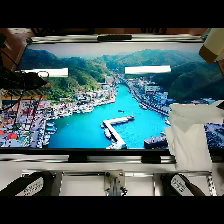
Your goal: Fold the shirts.
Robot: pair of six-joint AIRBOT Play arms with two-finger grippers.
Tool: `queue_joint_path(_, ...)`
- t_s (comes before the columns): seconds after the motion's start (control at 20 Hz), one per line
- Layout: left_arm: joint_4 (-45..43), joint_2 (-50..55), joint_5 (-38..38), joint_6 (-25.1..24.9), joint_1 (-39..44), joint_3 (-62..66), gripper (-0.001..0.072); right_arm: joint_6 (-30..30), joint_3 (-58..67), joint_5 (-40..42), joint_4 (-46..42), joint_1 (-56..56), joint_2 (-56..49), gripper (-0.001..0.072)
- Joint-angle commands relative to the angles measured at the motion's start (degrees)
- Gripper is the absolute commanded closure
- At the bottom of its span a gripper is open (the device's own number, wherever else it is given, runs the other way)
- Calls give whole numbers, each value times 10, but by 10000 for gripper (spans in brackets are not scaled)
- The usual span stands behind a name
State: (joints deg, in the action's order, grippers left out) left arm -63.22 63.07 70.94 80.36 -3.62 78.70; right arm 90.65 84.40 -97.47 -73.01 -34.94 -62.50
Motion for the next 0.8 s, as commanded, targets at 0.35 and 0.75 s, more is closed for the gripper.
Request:
queue_joint_path(0.35, 0, 0, 2, -4, 0, 0, 680, 42, -276, -93, -216, -7, 158, 647)
queue_joint_path(0.75, 1, 0, 0, -44, 3, 0, 681, 43, -419, -47, -316, -7, 185, 164)
